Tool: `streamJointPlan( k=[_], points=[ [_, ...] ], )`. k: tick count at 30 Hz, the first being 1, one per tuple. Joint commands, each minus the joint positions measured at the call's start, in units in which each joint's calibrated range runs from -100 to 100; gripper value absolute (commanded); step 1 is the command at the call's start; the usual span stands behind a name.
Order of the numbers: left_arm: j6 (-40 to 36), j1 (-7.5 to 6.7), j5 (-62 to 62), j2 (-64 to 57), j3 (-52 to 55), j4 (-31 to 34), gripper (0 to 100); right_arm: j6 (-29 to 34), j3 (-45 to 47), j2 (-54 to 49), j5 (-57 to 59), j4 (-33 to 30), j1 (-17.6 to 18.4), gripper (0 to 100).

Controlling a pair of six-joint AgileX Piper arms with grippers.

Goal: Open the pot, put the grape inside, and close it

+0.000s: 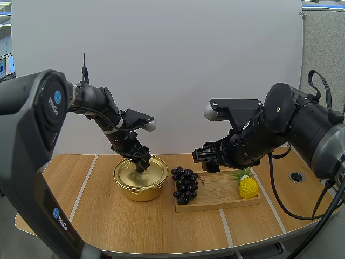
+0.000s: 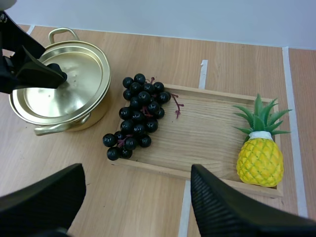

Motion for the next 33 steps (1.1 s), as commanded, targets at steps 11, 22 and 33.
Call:
streamJointPlan(
  k=[11, 22, 33],
  points=[
    [1.0, -0.21, -4.5, 3.5, -0.7, -1.6, 100, -0.3, -0.4, -0.4, -0.3, 0.4, -0.2, 100],
    [1.0, -0.21, -1.0, 3.8, -0.7, -1.6, 100, -0.3, -0.4, -0.4, -0.3, 0.4, -0.2, 100],
    [1.0, -0.21, -0.4, 1.6, -0.7, -1.7, 0, -0.3, -0.4, -0.4, -0.3, 0.4, -0.2, 100]
  ],
)
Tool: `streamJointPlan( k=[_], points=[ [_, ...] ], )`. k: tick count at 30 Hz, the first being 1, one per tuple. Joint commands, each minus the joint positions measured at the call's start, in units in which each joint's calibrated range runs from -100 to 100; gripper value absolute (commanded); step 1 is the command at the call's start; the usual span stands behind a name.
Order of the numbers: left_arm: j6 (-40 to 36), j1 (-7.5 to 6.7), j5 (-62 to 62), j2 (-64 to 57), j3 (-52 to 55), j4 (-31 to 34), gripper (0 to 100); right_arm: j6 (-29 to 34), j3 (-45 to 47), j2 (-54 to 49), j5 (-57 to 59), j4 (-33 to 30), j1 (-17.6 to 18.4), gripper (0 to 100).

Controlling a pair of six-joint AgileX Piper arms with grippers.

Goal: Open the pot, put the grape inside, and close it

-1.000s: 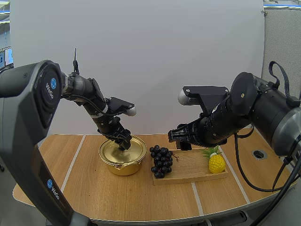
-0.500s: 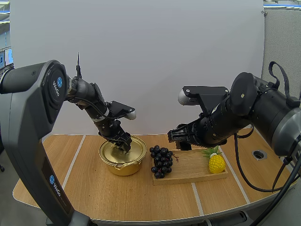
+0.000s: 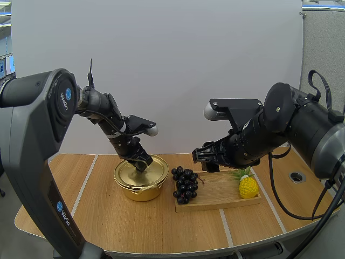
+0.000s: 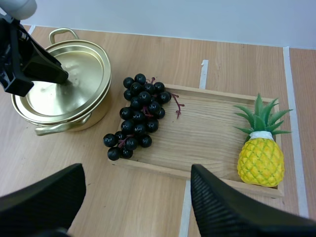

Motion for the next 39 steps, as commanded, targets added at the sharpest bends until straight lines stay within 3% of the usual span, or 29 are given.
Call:
streamJointPlan(
  k=[1, 12, 22, 30, 39],
  points=[
    [-0.1, -0.18, -0.1, -2.1, -0.1, -0.6, 0, -0.3, -0.4, -0.4, -0.3, 0.2, -0.2, 100],
    [-1.7, -0.18, 3.8, -20.4, -4.0, -0.7, 0, -0.3, -0.4, -0.4, -0.3, 0.3, -0.2, 100],
    [-9.9, -0.1, 5.9, -34.8, -23.8, 3.0, 0, -0.3, -0.4, -0.4, -0.3, 2.5, -0.2, 100],
    [-14.9, -0.1, 5.8, -36.8, -39.7, 7.4, 0, -0.3, -0.4, -0.4, -0.5, 7.3, -0.2, 100],
    [-18.9, -0.1, -4.2, -36.8, -55.4, 16.8, 0, -0.3, -0.6, 2.1, -4.9, 12.5, -0.2, 100]
  ],
)
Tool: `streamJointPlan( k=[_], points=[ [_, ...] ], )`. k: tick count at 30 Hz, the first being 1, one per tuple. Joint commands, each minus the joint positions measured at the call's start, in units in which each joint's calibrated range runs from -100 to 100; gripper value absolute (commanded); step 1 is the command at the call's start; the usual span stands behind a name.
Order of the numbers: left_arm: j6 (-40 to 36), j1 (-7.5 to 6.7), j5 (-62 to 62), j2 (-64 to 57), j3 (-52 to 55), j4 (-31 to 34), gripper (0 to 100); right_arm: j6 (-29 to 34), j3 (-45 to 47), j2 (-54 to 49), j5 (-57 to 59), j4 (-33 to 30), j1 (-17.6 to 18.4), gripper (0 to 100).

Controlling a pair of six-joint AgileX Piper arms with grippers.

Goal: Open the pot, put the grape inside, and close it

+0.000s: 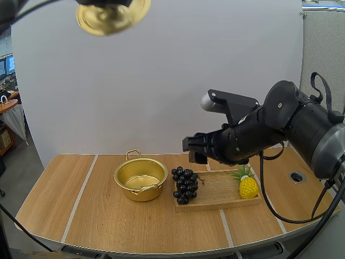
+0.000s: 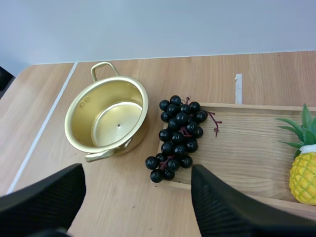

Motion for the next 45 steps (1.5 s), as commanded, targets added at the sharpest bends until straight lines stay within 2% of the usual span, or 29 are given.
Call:
streamJointPlan(
  k=[1, 8, 13, 20, 24, 27, 34, 38, 45],
  points=[
    [-3.4, -0.1, -8.6, -0.4, -11.6, 6.1, 0, -0.1, -0.6, 3.7, -2.6, 2.7, -0.2, 100],
    [-3.2, -0.1, -17.1, -0.4, -16.1, 6.3, 0, 1.1, -1.2, 12.4, -8.0, 3.1, -0.2, 100],
    [-3.2, -0.1, -22.3, -0.6, -16.7, 6.3, 0, 1.1, -6.6, 18.1, -7.8, 3.0, -0.2, 100],
    [-3.2, -0.1, -22.4, -0.6, -16.7, 6.3, 0, 0.8, -12.0, 22.6, -8.0, 2.6, 0.1, 100],
    [-3.2, -0.1, -22.4, -0.6, -16.7, 6.3, 0, 1.4, -12.3, 25.8, -11.7, -0.2, 2.3, 100],
    [-3.2, -0.1, -22.4, -0.6, -16.7, 6.3, 0, 5.4, -12.3, 28.1, -14.4, -3.9, 4.8, 100],
    [-3.2, -0.1, -22.4, -0.6, -16.7, 6.3, 0, 20.3, -12.3, 32.8, -20.8, -19.5, 11.7, 100],
    [-3.2, -0.1, -22.4, -0.6, -16.7, 6.3, 0, 26.6, -12.3, 35.2, -24.0, -25.8, 13.7, 100],
    [-3.2, -0.1, -22.4, -0.6, -16.7, 6.3, 0, 28.1, -12.3, 41.2, -26.5, -26.1, 13.7, 100]
  ],
)
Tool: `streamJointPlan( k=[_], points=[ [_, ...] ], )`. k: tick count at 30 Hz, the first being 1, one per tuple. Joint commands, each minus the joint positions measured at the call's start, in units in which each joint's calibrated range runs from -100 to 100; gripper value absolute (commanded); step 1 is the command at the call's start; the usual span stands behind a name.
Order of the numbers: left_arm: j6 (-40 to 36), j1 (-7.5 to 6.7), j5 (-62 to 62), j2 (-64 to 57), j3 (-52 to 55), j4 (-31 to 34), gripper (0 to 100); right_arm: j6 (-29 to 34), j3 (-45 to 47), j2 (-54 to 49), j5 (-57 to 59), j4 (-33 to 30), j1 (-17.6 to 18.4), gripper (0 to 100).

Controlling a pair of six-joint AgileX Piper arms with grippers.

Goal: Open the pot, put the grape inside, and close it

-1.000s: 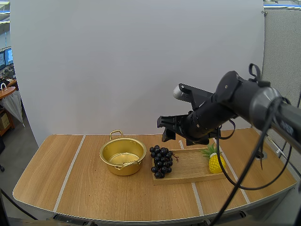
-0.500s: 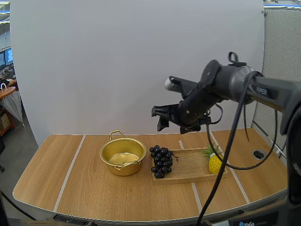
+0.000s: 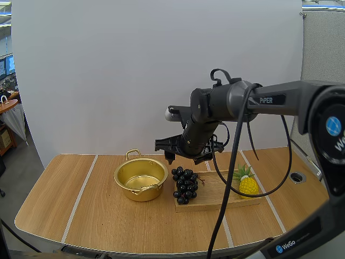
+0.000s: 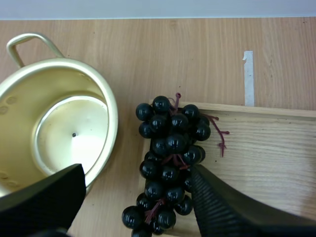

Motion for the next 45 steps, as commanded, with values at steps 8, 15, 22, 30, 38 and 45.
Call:
streamJointPlan(
  k=[8, 15, 22, 30, 38, 45],
  points=[
    [-0.7, -0.1, -2.6, -0.3, -0.3, 0.4, 0, 4.0, -0.4, 6.0, -4.1, -3.1, 0.0, 100],
    [-0.7, -0.1, -2.6, -0.3, -0.3, 0.4, 0, 8.8, -0.4, 6.1, -4.3, -5.9, 0.0, 100],
    [-0.7, -0.1, -2.6, -0.3, -0.3, 0.4, 0, 9.5, -0.4, 8.7, -4.6, -5.9, 0.0, 100],
    [-0.7, -0.1, -2.6, -0.3, -0.3, 0.4, 0, 10.1, -0.4, 12.2, -7.4, -6.9, 0.0, 100],
    [-0.7, -0.1, -2.6, -0.3, -0.3, 0.4, 0, 11.5, -0.4, 15.9, -8.8, -8.5, 0.0, 100],
    [-0.7, -0.1, -2.6, -0.3, -0.3, 0.4, 0, 11.6, -0.4, 19.1, -11.0, -9.4, -0.2, 100]
  ],
)
